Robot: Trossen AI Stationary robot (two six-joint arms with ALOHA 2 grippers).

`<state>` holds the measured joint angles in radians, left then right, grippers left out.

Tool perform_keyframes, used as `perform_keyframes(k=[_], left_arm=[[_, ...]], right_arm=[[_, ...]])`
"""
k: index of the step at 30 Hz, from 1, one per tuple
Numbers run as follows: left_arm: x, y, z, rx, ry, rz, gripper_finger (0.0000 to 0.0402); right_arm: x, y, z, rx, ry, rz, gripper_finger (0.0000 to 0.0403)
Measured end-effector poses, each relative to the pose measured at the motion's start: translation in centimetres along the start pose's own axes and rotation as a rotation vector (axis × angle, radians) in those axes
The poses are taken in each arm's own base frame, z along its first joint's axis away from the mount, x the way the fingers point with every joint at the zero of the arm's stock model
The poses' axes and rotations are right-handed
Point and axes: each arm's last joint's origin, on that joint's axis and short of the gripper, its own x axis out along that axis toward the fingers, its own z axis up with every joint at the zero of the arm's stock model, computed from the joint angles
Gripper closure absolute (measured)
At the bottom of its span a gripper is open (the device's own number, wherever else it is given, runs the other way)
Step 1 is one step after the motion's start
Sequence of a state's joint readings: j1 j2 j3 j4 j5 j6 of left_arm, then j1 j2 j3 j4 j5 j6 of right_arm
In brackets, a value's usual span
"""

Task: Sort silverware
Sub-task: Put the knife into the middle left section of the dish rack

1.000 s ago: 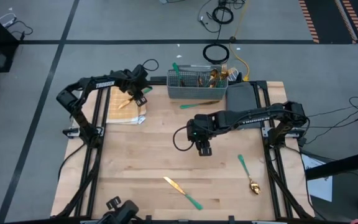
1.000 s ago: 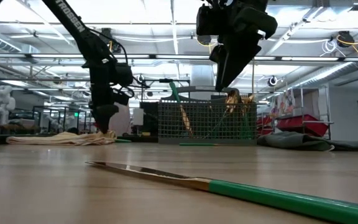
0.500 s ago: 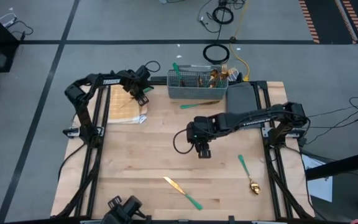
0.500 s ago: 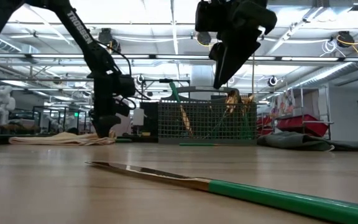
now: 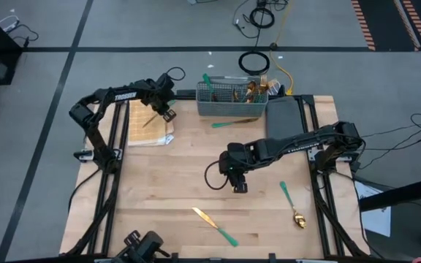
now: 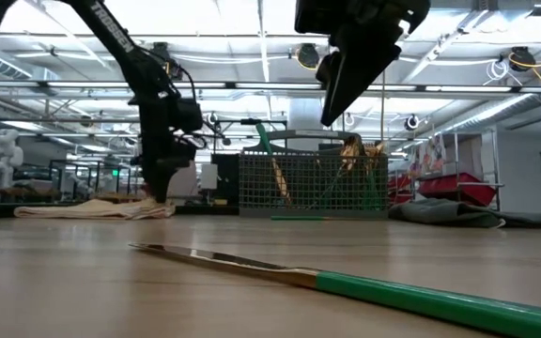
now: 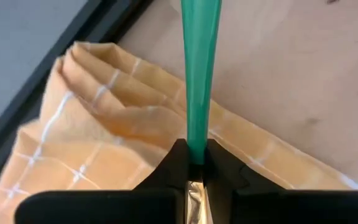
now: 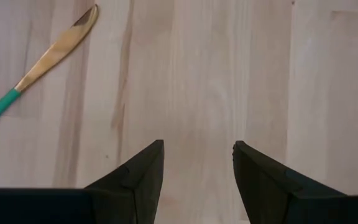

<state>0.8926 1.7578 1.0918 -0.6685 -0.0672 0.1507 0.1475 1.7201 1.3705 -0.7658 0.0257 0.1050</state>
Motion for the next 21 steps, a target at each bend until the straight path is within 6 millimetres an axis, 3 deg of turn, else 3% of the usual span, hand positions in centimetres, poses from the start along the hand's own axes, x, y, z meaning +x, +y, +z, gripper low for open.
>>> perform_keyframes(k=[12, 21], left_arm=[[-4.2, -1.7, 0.7, -0.126, -0.199, -0.052, 0.0372], [-10.3, -3.1, 1.2, -0.169, -0.526, -0.082, 0.0372]], right_arm=[[0.0, 0.5, -0.2, -0.004, 0.014, -0.004, 0.0222], [0.7, 2.1, -1.1, 0.021, 0.025, -0.033, 0.0222]])
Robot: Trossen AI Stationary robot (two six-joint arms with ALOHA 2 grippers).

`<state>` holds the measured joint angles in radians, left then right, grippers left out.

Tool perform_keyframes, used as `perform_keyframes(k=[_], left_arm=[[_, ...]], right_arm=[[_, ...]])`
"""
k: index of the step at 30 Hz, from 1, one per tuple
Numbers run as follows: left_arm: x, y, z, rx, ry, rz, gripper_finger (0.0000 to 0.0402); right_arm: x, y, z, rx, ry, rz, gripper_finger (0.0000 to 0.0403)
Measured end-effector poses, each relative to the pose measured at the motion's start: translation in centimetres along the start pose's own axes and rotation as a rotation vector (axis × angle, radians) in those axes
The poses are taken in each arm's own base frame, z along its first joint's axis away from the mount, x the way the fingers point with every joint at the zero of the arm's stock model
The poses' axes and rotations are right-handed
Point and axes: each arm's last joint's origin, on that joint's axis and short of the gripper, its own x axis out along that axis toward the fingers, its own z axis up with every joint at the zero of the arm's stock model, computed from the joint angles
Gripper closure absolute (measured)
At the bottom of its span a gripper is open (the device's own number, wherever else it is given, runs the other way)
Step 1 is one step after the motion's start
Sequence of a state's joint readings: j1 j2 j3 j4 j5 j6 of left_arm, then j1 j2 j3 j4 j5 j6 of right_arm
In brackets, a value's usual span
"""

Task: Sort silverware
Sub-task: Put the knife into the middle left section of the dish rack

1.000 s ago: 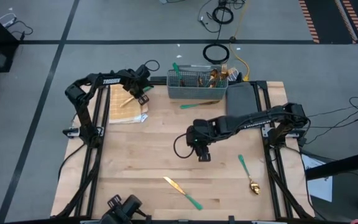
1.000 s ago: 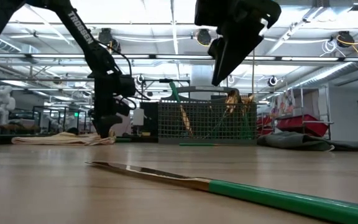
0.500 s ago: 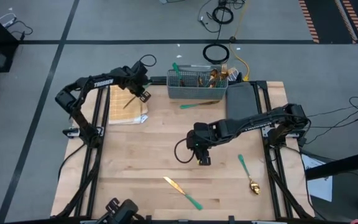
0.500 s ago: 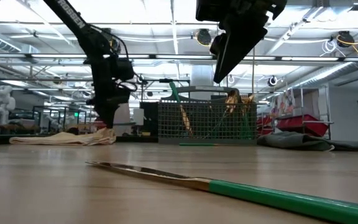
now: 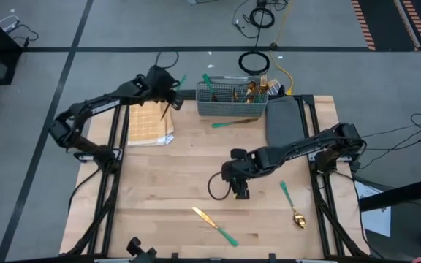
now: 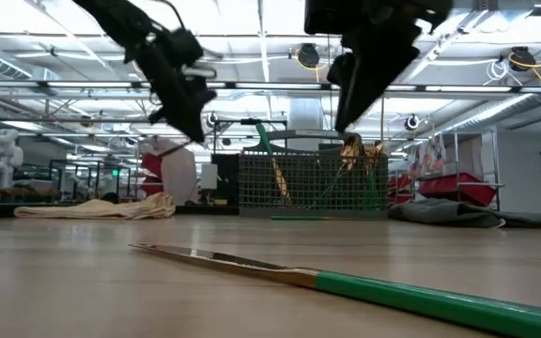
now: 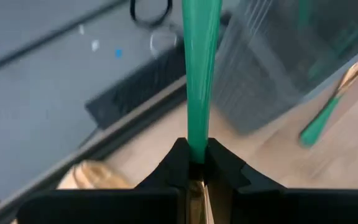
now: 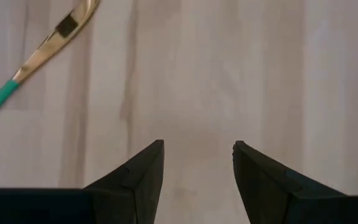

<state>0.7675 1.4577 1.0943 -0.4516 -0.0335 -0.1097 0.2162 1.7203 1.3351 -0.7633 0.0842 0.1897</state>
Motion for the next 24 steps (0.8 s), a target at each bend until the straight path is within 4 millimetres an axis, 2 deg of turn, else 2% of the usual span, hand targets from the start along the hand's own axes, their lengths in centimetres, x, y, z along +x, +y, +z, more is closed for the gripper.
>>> perform_keyframes(k=[3, 7, 12, 17, 24], left_arm=[[-2.4, -0.6, 1.0, -0.008, -0.13, -0.012, 0.0372], [-5.7, -2.6, 2.5, -0.033, -0.443, -0.111, 0.0372], [-7.6, -5.9, 3.2, -0.016, -0.778, -0.282, 0.0372], [-6.8, -9.1, 2.1, 0.075, -0.976, -0.359, 0.0372], [-2.3, -11.4, 0.0, 0.105, -1.167, -0.315, 0.0372]], right_arm=[[0.8, 1.0, -0.8, 0.017, 0.0, 0.013, 0.0222], [2.4, 2.4, -2.2, 0.038, -0.031, 0.03, 0.0222], [4.1, 4.3, -4.1, 0.064, -0.094, 0.042, 0.0222], [4.4, 6.1, -4.9, 0.089, -0.162, 0.072, 0.0222], [4.1, 7.8, -5.4, 0.106, -0.196, 0.066, 0.0222]])
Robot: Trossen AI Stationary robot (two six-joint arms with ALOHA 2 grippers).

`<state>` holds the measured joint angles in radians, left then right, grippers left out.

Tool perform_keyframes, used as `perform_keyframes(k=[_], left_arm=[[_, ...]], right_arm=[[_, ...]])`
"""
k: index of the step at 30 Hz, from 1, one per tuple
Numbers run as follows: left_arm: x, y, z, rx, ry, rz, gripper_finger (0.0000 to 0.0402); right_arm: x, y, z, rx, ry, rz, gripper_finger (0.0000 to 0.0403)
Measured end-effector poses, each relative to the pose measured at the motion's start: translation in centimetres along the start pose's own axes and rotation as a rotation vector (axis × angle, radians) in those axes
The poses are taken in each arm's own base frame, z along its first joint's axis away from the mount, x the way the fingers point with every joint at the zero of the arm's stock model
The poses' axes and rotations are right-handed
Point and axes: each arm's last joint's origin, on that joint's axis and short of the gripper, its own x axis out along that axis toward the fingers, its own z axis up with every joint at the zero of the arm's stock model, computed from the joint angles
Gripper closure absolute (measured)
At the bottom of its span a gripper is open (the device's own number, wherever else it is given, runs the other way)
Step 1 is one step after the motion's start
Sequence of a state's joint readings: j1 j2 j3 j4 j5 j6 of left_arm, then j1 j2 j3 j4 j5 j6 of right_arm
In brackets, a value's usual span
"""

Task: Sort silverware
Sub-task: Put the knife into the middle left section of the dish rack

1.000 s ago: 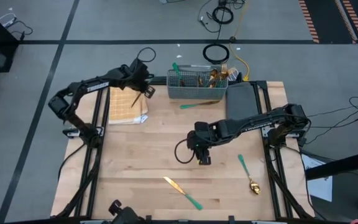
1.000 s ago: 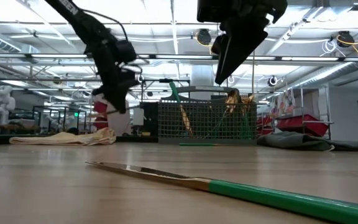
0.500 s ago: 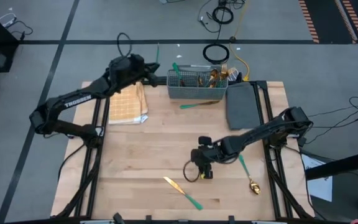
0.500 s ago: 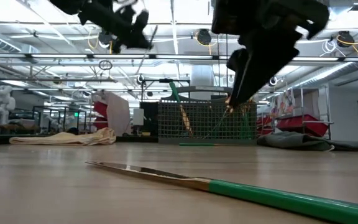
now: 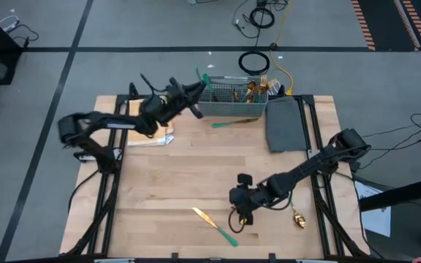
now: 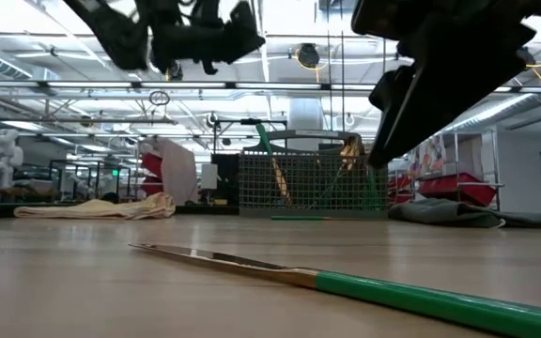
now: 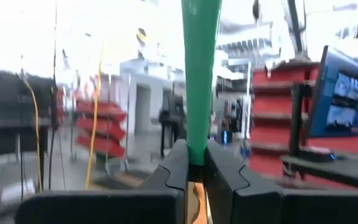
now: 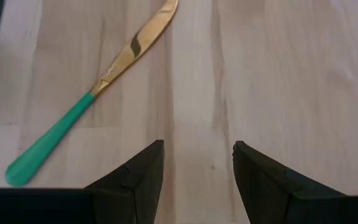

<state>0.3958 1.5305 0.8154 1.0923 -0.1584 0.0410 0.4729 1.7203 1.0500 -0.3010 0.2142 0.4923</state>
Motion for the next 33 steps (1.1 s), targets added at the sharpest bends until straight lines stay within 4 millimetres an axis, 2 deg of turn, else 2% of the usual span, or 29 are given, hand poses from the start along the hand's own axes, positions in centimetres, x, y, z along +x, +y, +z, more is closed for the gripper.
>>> perform_keyframes(k=[5, 10, 17, 22, 33], left_arm=[[1.0, 0.8, -3.5, 0.021, -0.123, 0.04, 0.0372], [2.4, 2.0, -6.9, 0.058, -0.125, 0.08, 0.0372], [4.7, 2.9, -9.9, 0.071, -0.068, 0.117, 0.0372], [6.0, 3.5, -11.9, 0.068, 0.081, 0.213, 0.0372], [6.5, 4.3, -12.7, 0.016, 0.185, 0.247, 0.0372]], right_arm=[[-0.1, 0.6, -0.1, 0.035, -0.013, 0.019, 0.0222], [-0.2, 1.2, 0.1, 0.047, -0.048, 0.047, 0.0222], [-0.3, 1.4, 0.5, 0.062, -0.088, 0.069, 0.0222], [-0.3, 1.4, 0.5, 0.069, -0.09, 0.071, 0.0222], [-0.3, 1.4, 0.5, 0.048, -0.09, 0.071, 0.0222]])
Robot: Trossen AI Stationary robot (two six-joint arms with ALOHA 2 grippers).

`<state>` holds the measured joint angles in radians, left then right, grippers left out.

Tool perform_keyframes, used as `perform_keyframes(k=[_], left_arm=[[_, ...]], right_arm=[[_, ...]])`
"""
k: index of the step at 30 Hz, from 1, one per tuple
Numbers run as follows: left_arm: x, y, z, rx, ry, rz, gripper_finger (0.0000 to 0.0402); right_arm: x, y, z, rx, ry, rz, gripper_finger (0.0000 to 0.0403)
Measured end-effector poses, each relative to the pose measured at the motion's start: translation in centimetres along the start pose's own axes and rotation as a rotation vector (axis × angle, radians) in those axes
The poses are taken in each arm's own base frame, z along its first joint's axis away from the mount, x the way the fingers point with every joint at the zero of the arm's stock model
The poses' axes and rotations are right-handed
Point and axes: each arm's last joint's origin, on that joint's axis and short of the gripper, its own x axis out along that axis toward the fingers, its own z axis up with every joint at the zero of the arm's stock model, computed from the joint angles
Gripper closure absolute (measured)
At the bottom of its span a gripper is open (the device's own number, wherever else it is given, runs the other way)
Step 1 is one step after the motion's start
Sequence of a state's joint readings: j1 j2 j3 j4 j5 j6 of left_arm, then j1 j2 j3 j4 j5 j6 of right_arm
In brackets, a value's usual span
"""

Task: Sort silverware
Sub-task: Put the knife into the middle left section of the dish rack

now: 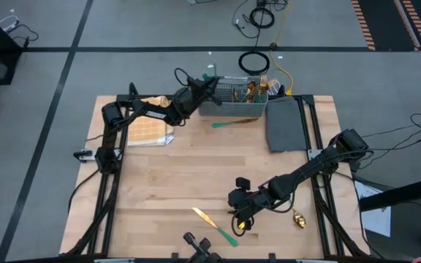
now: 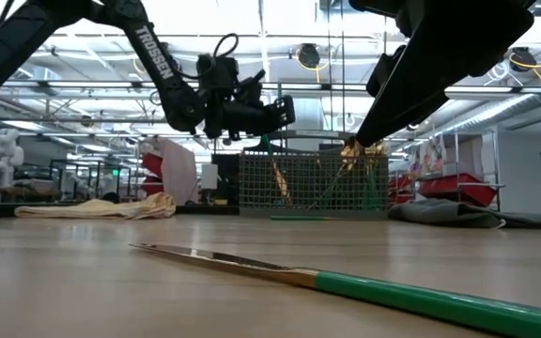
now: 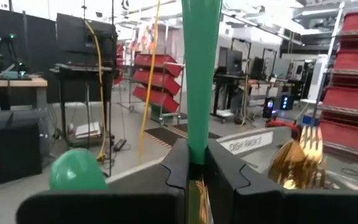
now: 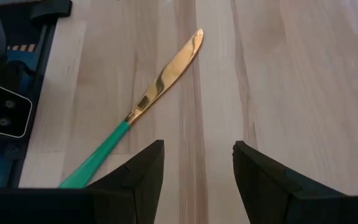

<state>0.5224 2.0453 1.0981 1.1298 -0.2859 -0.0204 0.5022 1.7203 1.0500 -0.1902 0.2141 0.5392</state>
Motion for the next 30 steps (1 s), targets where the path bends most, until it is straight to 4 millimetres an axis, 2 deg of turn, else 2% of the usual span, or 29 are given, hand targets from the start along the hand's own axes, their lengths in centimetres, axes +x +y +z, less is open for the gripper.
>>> perform_keyframes(k=[3, 10, 17, 19, 22, 24, 27, 30], left_arm=[[0.0, -0.1, 0.2, -0.002, -0.011, -0.019, 0.0366], [-0.1, -0.3, 0.2, 0.012, -0.008, -0.028, 0.028], [-0.2, -0.9, 0.4, 0.042, -0.004, -0.097, 0.0263], [-0.5, -1.7, 1.2, 0.054, -0.015, -0.13, 0.0262], [-1.3, -3.3, 3.4, 0.085, -0.069, -0.191, 0.0261], [-2.0, -4.5, 4.9, 0.109, -0.043, -0.267, 0.0261], [-3.4, -6.3, 7.5, 0.143, 0.112, -0.392, 0.0267], [-4.6, -7.8, 8.2, 0.301, 0.319, -0.4, 0.0305]], right_arm=[[0.0, 0.0, 0.0, 0.001, 0.002, 0.004, 0.0222], [-0.2, 0.7, -0.4, 0.009, 0.009, 0.02, 0.0222], [-0.3, 1.1, -0.7, 0.02, 0.012, 0.028, 0.0222], [-0.3, 1.1, -0.7, 0.032, 0.014, 0.028, 0.0222], [-0.3, 1.1, -0.7, 0.04, 0.016, 0.027, 0.0222], [-0.3, 1.1, -0.8, 0.041, 0.022, 0.024, 0.0222], [-0.4, 1.3, -1.0, 0.052, 0.028, 0.025, 0.0222], [-0.4, 1.5, -1.2, 0.049, 0.033, 0.024, 0.0222]])
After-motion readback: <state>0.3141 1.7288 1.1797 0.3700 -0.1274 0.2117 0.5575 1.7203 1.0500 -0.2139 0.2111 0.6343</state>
